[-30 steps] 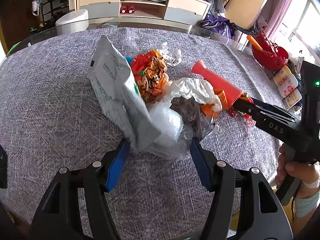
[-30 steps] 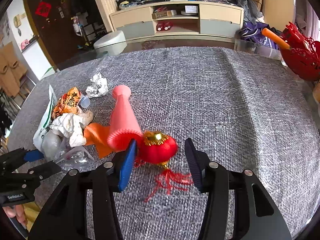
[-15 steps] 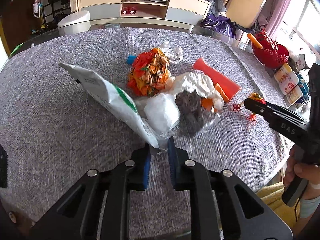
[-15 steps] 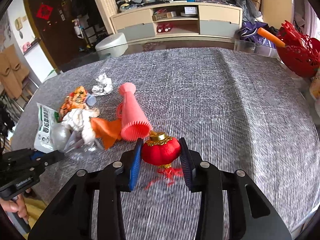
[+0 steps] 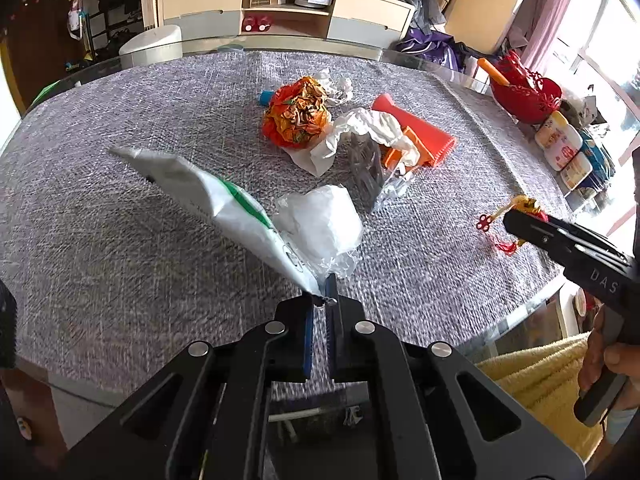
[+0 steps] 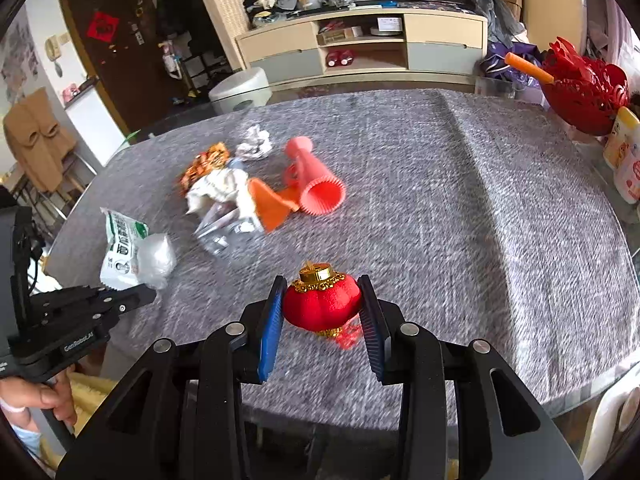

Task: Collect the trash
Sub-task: 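Carry the packet and lantern down into the bin and open both tools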

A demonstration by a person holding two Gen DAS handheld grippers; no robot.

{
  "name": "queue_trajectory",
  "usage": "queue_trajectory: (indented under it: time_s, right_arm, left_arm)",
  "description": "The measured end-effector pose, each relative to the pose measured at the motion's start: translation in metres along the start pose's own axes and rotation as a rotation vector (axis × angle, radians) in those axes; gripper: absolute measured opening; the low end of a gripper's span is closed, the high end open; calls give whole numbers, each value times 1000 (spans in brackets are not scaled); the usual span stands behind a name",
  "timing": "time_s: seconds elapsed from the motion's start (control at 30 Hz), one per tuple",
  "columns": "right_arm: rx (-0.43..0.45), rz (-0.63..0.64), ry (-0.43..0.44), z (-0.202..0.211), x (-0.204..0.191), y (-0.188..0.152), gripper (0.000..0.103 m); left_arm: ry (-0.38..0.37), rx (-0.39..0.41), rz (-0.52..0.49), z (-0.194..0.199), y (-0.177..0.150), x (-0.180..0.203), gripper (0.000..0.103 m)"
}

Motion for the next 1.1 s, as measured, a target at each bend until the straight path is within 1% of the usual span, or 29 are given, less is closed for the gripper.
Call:
queue_trajectory:
  time_s: [0.07,0.1,0.2,0.27,0.33,0.5,0.63,0.8,0.93,1.1]
  right_arm:
    - [-3,3,9,1,-5,-5,37]
    - [-3,8,13,3,-8,-6,37]
    - [-1,12,24,6,-14,-9,37]
    - [-2,12,27,7,-17,-12,37]
    - [-6,11,33,7,-20,-15,37]
    - [-22,11,48,3,-27,-25,37]
    - [-35,17,62,-1,-36,-30,37]
    - [-42,23,67,-3,-39,-30,37]
    - [-41,27,74,0,-42,-31,37]
    - [-38,47,81,9,-50,-37,37]
  left_arm:
    - [6,-4,22,2,-1,-3,7]
    - [0,-7,40,3,-2,-6,7]
    - [0,-7,44,6,-4,-8,7]
    - [-1,-10,47,8,-6,-9,11]
    - [-6,-9,49,11,-8,-9,20]
    - [-1,3,40,20,-12,-12,21]
    - [0,7,53,22,-13,-19,21]
    - [5,23,70,25,-9,-26,20]
    - [12,35,52,29,-7,-24,9]
    - [18,57,36,44,-10,-22,4]
Point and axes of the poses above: each gripper's, at about its wrist camera, not at the fingertips, and z roughly against the way its jaws point, x to its right, y to its top, the point moved 7 cm from there along -z, roughly the way its jaws point, and after that the axes turned 4 degrees about -y, right-handed, at the moved point
